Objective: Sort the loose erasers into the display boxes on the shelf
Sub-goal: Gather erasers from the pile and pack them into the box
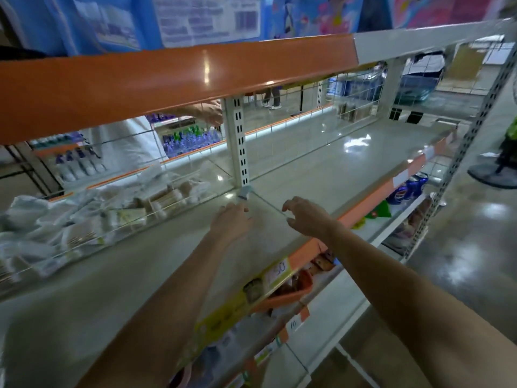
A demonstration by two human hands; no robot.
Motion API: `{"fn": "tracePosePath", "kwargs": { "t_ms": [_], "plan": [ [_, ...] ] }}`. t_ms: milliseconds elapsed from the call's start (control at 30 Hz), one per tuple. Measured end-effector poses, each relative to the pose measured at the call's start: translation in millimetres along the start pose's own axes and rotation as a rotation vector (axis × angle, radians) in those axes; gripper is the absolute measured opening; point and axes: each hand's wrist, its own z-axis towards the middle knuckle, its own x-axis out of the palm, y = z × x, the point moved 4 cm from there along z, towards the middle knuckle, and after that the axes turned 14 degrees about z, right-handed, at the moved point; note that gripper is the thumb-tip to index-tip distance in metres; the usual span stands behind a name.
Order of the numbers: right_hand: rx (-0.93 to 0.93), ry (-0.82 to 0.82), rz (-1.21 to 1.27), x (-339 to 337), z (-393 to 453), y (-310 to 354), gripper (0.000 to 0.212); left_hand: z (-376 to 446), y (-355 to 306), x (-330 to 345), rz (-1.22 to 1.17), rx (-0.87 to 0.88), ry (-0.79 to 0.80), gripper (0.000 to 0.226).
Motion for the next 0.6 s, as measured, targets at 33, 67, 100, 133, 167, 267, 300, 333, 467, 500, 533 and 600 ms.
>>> {"fn": "tracePosePath", "kwargs": {
  "t_ms": [33, 67, 100, 133, 167, 267, 300, 333, 467, 500, 533, 600],
  "plan": [
    [-0.006, 0.001, -0.003, -3, 10, -3, 0.038, 9, -1, 1, -0.016, -0.015, 0.004, 0.045],
    [-0.015, 0.003, -0.005, -5, 21, -6, 0.037, 17, -1, 1, -0.040, -0.035, 0.010, 0.046],
    [-0.028, 0.007, -0.009, -6, 31, -8, 0.037, 25, -2, 1, -0.070, -0.052, 0.008, 0.046],
    [-0.043, 0.011, -0.014, -7, 40, -10, 0.037, 32, -2, 0, -0.097, -0.072, 0.006, 0.046],
    [-0.058, 0.014, -0.015, -8, 48, -12, 0.037, 39, -1, 0, -0.122, -0.089, -0.003, 0.045],
    [-0.099, 0.030, 0.011, -6, 71, -18, 0.036, 53, -1, -3, -0.115, -0.121, -0.054, 0.037],
    [-0.110, 0.038, 0.022, -5, 78, -21, 0.035, 57, 0, -4, -0.104, -0.141, -0.075, 0.034],
    [-0.121, 0.046, 0.031, -5, 86, -24, 0.035, 61, 0, -5, -0.096, -0.167, -0.088, 0.031],
    [-0.188, 0.110, 0.034, -2, 117, -30, 0.037, 73, 6, -5, -0.151, -0.262, -0.152, 0.026],
    [-0.205, 0.130, 0.034, -1, 125, -30, 0.037, 74, 7, -5, -0.167, -0.294, -0.177, 0.027],
    [-0.222, 0.148, 0.036, 1, 133, -30, 0.038, 76, 8, -5, -0.171, -0.318, -0.185, 0.030],
    [-0.259, 0.179, 0.048, 5, 149, -29, 0.038, 79, 7, -4, -0.152, -0.334, -0.186, 0.035]
  ]
}}
